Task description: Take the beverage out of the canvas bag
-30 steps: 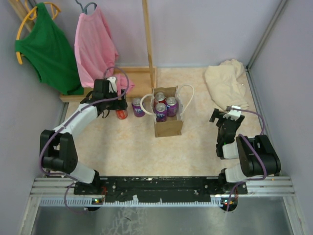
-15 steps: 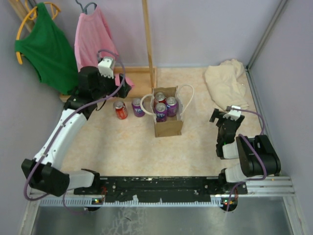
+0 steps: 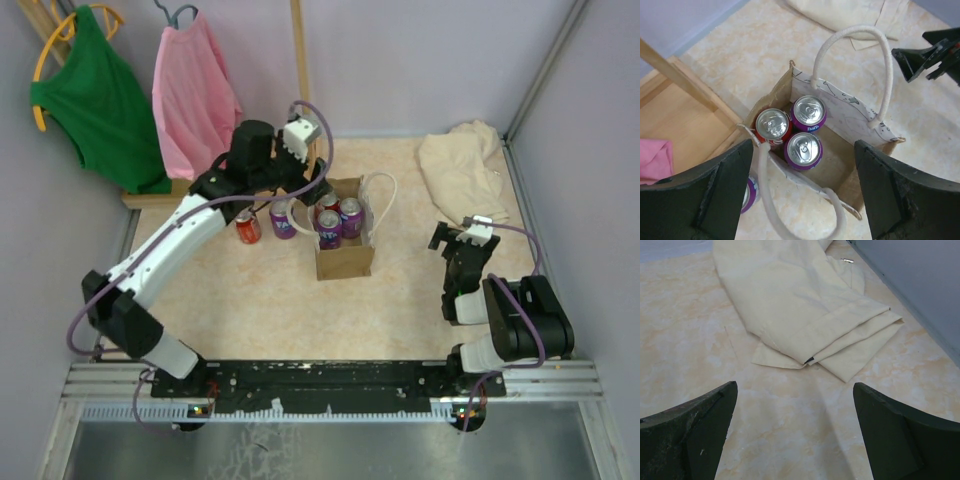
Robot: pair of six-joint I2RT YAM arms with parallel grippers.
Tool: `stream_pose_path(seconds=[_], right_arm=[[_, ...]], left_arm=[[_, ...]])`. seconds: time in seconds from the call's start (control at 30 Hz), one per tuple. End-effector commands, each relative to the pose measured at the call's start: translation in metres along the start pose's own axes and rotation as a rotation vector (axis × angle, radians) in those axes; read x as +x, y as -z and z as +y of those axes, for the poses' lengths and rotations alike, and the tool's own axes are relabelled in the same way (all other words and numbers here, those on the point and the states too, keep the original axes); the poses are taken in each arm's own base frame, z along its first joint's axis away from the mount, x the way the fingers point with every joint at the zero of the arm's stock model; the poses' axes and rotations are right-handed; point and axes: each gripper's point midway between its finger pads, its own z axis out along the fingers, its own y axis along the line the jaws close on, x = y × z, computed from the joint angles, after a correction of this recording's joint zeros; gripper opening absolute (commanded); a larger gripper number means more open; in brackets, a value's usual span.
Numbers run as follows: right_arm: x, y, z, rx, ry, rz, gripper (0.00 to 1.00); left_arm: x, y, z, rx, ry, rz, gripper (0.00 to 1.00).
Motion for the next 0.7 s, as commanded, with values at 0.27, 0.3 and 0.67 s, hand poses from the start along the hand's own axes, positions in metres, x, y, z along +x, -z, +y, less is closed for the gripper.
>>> stream_pose_path(seconds=[0.27,0.3,0.67], right_arm=[[-0.014,-0.004,0.002,0.006,-0.006,-0.051,0.99],[-0.014,-0.004,0.002,0.006,-0.007,-0.051,0.99],[-0.014,-0.004,0.002,0.005,-0.006,-0.051,0.99]], left_arm=[[0.028,-0.097,-0.010,0.175,-0.193,0.109,0.91],[0.031,-0.104,-0.009,0.183,-0.211,0.122,0.92],[0.067,-0.139,-0.006,0.232,-0.258,0.186,0.92]])
